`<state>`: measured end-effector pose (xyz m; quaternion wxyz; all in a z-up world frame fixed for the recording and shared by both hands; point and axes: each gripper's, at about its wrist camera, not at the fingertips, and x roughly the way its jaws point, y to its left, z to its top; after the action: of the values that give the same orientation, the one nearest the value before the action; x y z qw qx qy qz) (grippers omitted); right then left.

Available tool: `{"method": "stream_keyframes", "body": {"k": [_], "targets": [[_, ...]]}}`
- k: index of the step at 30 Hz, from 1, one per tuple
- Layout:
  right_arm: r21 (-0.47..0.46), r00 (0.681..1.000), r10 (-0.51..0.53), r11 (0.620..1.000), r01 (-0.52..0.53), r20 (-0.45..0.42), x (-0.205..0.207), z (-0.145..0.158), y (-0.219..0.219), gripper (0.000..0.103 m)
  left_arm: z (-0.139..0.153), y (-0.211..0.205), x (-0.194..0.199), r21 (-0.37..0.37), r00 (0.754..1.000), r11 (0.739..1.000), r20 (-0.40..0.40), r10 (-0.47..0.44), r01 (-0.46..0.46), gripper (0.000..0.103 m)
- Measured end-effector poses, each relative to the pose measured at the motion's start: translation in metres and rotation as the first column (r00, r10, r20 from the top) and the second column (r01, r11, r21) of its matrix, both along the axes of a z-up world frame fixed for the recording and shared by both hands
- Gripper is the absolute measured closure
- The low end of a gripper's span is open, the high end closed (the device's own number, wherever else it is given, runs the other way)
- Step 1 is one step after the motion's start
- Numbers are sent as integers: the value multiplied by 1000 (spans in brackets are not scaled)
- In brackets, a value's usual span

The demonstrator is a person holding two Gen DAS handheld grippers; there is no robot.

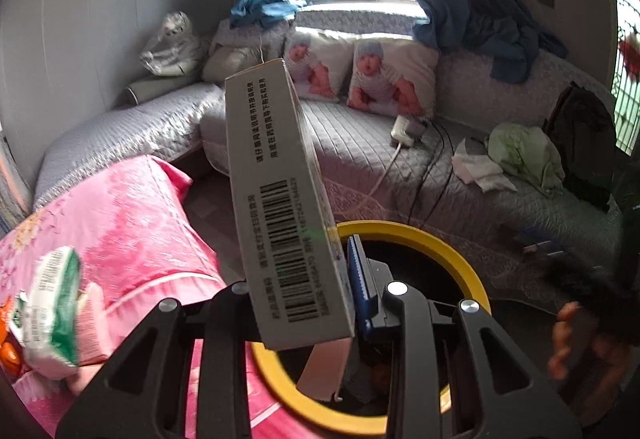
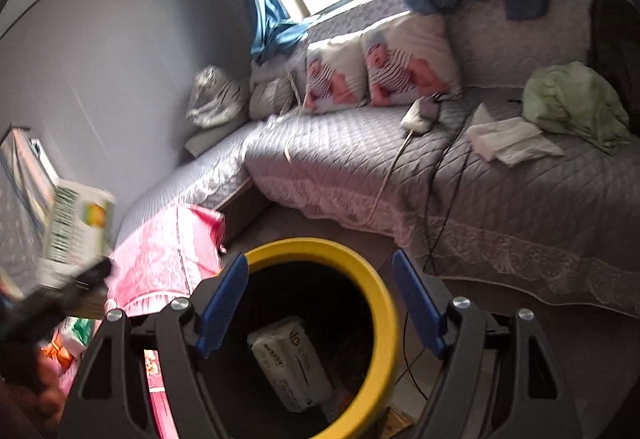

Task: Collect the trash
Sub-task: 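Open the left tool over the bin to drop the white box, then grasp the orange snack packet with the left tool while the right tool reaches for the wipes pack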

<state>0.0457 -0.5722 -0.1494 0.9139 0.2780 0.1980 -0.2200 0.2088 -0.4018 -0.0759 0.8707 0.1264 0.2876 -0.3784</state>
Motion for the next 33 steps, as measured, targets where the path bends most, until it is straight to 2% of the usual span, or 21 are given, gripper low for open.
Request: {"method": "stream_keyframes", "body": {"k": [1,2,3,5,7,8,11,14,16,20,23,26,29,31,33], "targets": [[2,1000,-10,1000,10,11,-6,2,-2,30,-8,-5,5,7,1000,1000,-17,-8,8,72],[5,1000,-18,1000,18,22,-11,5,-3,29,-14,-8,8,11,999,1000,-31,-14,14,61],[7,999,-22,1000,22,34,-18,8,-4,28,-20,-11,10,18,999,1000,-48,-17,17,44],[0,999,-24,1000,24,38,-23,11,-6,28,-33,-10,16,33,997,999,-73,1,1,29],[-16,999,-27,999,27,36,-27,15,-3,27,-42,-6,20,39,995,999,-99,15,-11,25],[-23,999,-22,999,23,33,-27,16,-2,27,-46,-2,24,40,992,999,-120,32,-27,19],[-23,999,-5,1000,6,32,-25,17,6,27,-48,15,38,15,979,997,-190,77,-75,18],[-13,999,27,1000,-27,27,-16,17,15,27,-30,45,48,-86,973,988,-204,111,-130,18],[-15,999,50,999,-50,19,-8,19,23,27,-11,69,56,-158,974,974,-183,134,-163,17],[-23,993,120,993,-120,0,12,24,49,27,36,139,77,-281,967,927,-127,219,-247,14],[-40,985,172,984,-172,-9,24,30,67,27,58,199,94,-302,950,902,-54,307,-308,13],[-67,974,225,972,-227,-29,38,34,89,26,65,272,107,-284,899,864,16,438,-416,13],[-87,959,277,956,-281,-51,57,39,112,26,57,336,116,-218,828,818,70,556,-532,11],[-96,950,305,946,-310,-62,69,42,125,25,43,374,120,-143,773,785,137,619,-603,10],[-105,942,329,936,-335,-73,81,44,138,25,30,401,127,-77,757,772,158,635,-631,10]]}}
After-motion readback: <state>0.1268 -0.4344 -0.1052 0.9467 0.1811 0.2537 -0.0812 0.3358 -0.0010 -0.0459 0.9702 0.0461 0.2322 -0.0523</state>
